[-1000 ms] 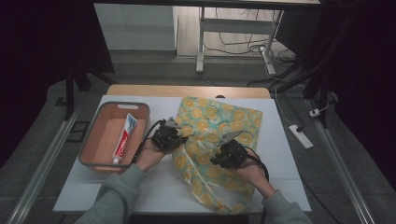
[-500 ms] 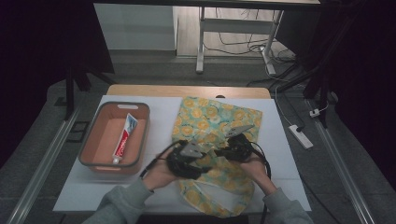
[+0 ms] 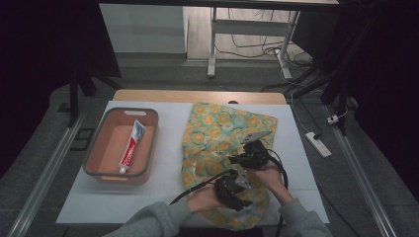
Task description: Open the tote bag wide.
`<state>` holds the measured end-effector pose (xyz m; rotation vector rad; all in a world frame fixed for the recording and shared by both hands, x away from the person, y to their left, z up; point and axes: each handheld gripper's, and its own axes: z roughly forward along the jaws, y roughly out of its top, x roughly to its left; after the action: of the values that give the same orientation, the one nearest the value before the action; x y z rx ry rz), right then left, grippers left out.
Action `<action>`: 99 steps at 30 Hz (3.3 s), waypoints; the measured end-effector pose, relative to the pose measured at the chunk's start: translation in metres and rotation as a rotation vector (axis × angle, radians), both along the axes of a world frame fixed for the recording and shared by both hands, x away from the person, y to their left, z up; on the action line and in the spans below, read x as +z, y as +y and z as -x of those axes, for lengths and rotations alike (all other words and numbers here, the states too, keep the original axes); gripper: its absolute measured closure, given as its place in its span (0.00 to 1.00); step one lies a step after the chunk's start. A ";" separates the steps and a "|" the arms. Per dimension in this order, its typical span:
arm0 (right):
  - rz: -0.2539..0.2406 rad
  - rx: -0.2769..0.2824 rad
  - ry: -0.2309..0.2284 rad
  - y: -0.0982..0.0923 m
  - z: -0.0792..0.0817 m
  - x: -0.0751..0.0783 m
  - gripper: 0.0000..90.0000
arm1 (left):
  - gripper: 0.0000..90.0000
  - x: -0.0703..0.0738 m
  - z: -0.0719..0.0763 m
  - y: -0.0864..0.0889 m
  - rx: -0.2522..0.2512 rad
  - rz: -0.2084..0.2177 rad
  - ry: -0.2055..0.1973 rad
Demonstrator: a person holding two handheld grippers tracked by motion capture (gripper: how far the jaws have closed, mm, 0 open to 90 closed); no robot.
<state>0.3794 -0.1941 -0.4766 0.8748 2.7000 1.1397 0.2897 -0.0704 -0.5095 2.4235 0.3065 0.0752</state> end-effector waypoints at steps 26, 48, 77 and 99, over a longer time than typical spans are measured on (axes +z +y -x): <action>-0.040 -0.171 -0.026 -0.033 -0.024 0.005 0.99 | 0.97 0.023 0.047 0.090 -0.081 0.052 0.076; -0.037 -0.162 -0.013 -0.039 -0.020 0.000 0.99 | 0.54 0.047 -0.018 0.141 0.465 -0.007 -0.125; -0.048 -0.128 -0.029 -0.042 -0.015 0.000 0.99 | 0.91 0.035 -0.063 0.171 0.547 -0.079 -0.016; -0.101 -0.088 -0.075 -0.040 -0.010 0.010 0.99 | 0.43 0.092 -0.046 0.264 0.572 0.175 -0.060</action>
<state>0.3892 -0.2337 -0.4670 0.9342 2.5374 1.2723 0.3357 0.1938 -0.4172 2.0891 0.9293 0.3567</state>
